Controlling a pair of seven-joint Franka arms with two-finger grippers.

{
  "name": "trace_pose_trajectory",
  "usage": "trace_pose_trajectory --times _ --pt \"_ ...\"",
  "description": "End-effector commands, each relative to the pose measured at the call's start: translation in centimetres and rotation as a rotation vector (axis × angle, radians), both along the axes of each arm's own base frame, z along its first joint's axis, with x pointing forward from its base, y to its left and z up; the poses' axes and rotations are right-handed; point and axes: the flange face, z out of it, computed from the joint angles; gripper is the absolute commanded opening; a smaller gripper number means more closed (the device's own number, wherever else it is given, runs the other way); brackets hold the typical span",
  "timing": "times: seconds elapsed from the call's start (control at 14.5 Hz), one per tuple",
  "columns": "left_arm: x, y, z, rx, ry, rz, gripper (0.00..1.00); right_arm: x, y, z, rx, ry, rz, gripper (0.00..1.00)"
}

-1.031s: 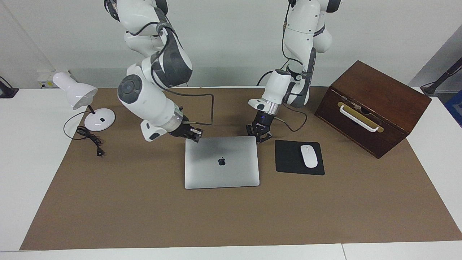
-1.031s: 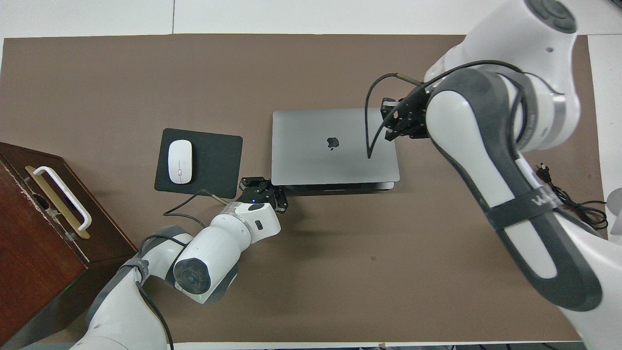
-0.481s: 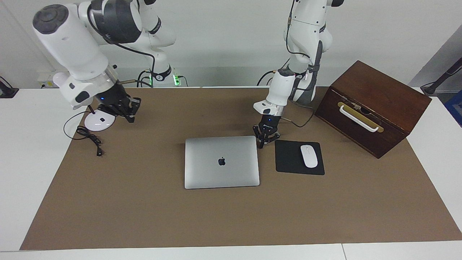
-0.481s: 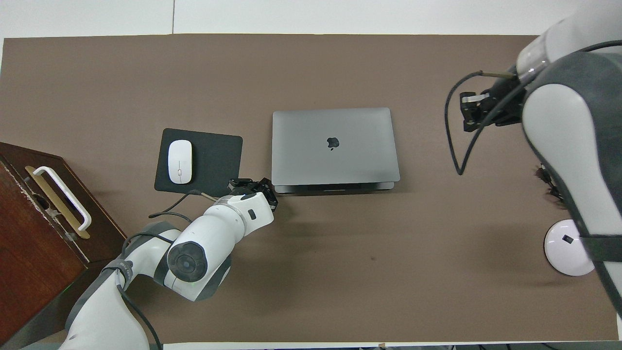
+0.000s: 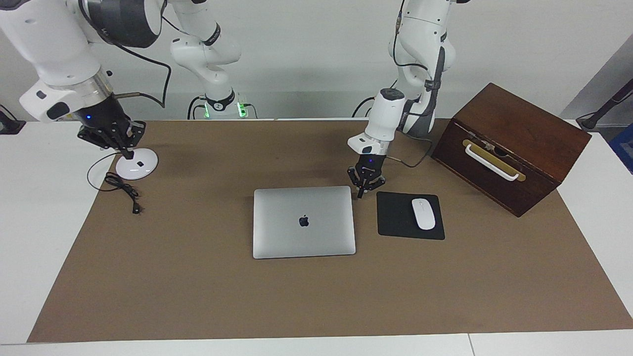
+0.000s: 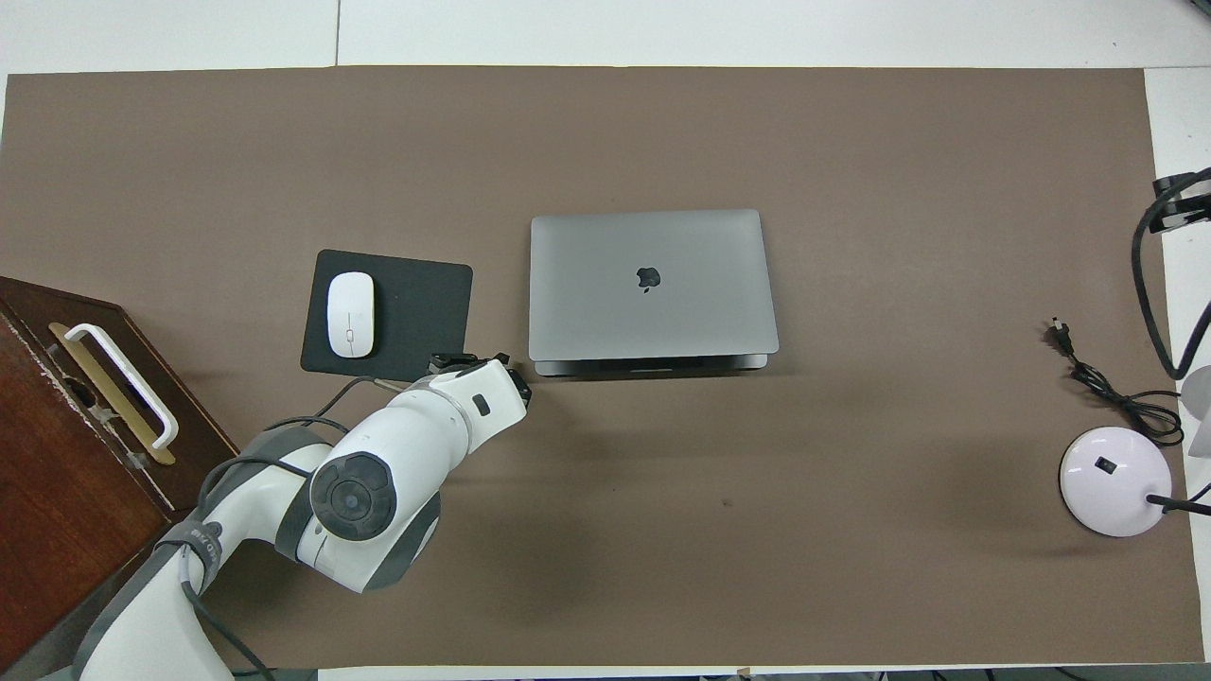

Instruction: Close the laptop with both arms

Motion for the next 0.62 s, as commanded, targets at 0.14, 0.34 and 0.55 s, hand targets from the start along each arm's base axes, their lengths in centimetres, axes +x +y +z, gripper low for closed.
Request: trace_pose_trajectory --times 0.14,0.34,0.55 --pt "1.9 0.1 6.2 -0.003 0.081 0.086 0.00 -0.5 -3.6 1.1 0.047 -0.091 -0.054 1.00" --pt "4.0 0.9 10.0 -0.024 0.124 0.146 0.00 -1.3 -3.7 1.6 0.103 -0.097 -0.082 1.00" --pt "6.1 3.4 14.0 -0.026 0.171 0.209 0.00 -1.8 -2.3 2.0 0.112 -0.070 -0.135 1.00"
